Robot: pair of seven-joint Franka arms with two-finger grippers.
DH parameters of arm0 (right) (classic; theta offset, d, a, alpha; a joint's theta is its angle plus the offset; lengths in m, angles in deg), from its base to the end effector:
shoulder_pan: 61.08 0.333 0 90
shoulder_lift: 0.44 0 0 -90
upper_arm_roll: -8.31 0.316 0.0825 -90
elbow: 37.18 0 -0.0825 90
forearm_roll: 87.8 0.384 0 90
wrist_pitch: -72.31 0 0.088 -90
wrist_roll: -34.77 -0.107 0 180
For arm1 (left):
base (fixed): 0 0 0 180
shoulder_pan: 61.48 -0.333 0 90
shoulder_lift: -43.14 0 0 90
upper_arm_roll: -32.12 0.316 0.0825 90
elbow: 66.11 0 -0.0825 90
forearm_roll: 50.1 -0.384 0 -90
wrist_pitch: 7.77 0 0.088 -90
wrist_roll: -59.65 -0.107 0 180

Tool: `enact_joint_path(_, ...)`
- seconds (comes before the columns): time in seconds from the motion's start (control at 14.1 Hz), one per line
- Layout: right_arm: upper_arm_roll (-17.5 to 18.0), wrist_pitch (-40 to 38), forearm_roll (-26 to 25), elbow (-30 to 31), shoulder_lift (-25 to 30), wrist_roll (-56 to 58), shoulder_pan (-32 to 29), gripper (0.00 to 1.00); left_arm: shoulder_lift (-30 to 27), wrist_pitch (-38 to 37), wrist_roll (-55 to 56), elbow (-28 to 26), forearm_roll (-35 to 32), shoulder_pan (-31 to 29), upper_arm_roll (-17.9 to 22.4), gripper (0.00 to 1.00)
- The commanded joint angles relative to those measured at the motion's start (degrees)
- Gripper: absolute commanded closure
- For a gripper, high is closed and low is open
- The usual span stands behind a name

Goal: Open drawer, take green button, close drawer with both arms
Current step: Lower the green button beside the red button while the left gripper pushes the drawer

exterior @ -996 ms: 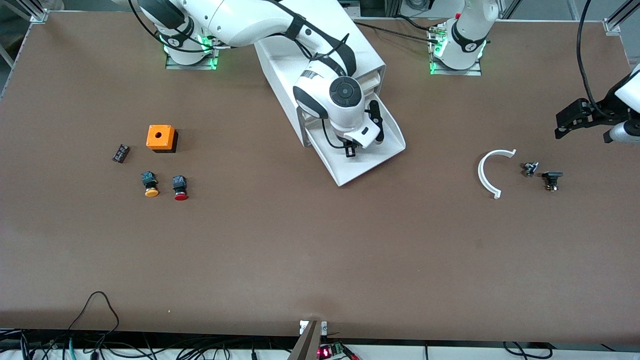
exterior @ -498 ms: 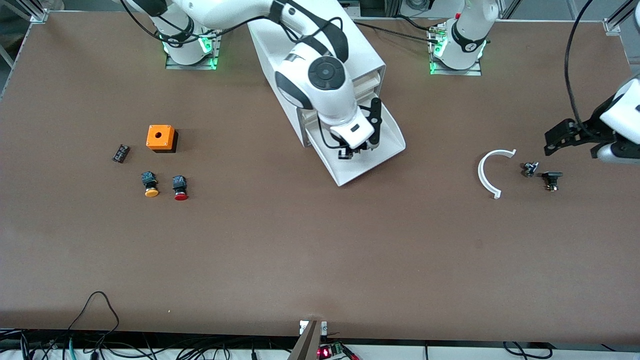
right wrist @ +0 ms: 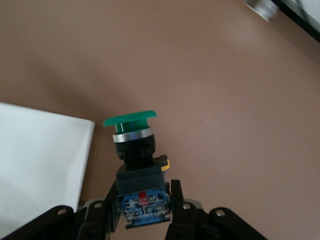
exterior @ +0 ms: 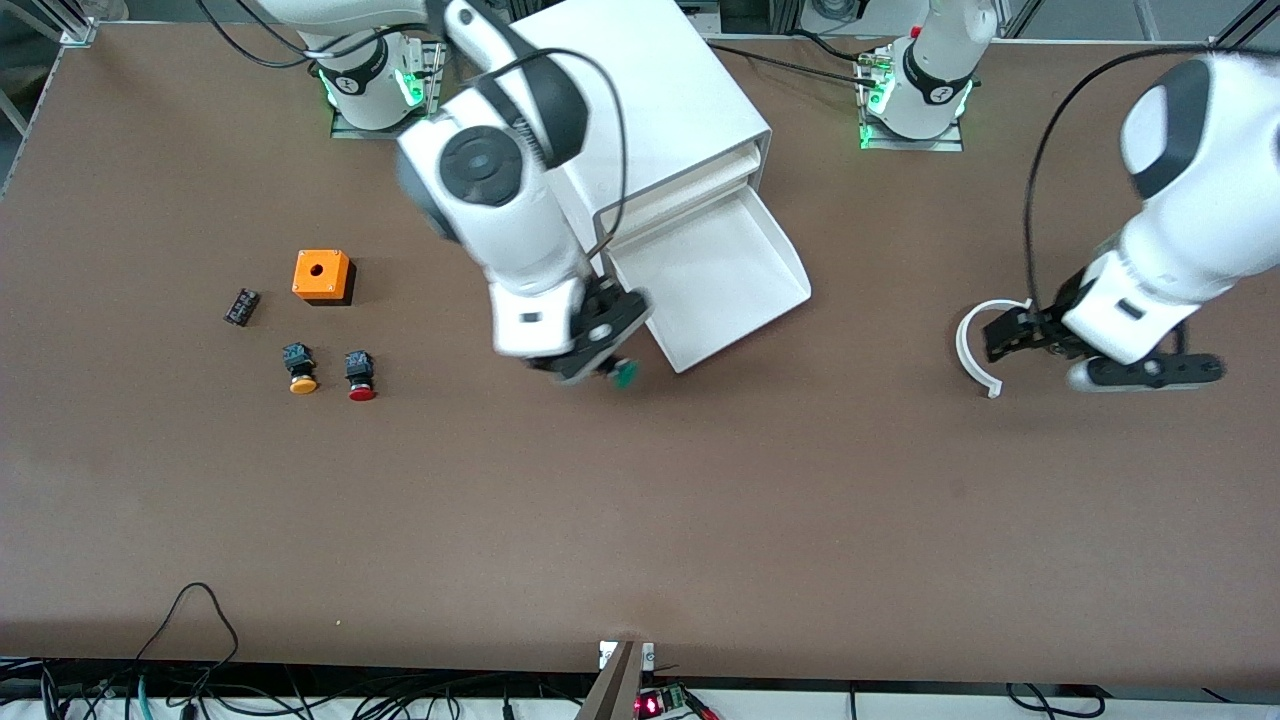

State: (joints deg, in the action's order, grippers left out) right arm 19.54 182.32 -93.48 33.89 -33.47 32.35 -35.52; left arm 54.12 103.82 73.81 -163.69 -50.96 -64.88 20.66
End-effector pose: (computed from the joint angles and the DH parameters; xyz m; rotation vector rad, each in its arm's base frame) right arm 0.6102 0.4040 0.4474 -2.9563 -0.9008 -0.1602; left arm 0.6195 -0.0787 0.4835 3.1021 0.1645 0.0794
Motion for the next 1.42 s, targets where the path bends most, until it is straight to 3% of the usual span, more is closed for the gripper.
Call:
enact_joint_path(0.0,-5.5,-5.6,2.2,3.5,3.4,-15.5,-0.2,0.72,2.6,5.5,7.5,-2.6,1.3,2.2,-0.4,0.00)
enact_joint_path(0.21,-7.0,-8.8,4.3,7.6,4.3,-20.6,-2.5,0.72,7.0,10.6,16.3,-3.1,1.3,5.9,-0.3,0.00)
enact_joint_path(0.57,-7.8,-4.5,3.5,20.2,7.6,-19.4,-7.7,0.72,14.1,21.7,34.4,-6.5,0.2,13.3,-0.1,0.00)
enact_joint_path(1.07,-7.7,15.6,2.5,37.6,11.2,-19.2,-8.7,0.70,18.7,26.0,48.5,-9.2,-2.7,19.0,0.3,0.00)
enact_joint_path(1.35,-7.7,22.2,2.1,42.4,11.6,-18.1,-9.4,0.70,18.6,27.6,54.0,-13.0,-2.7,21.3,-0.1,0.00)
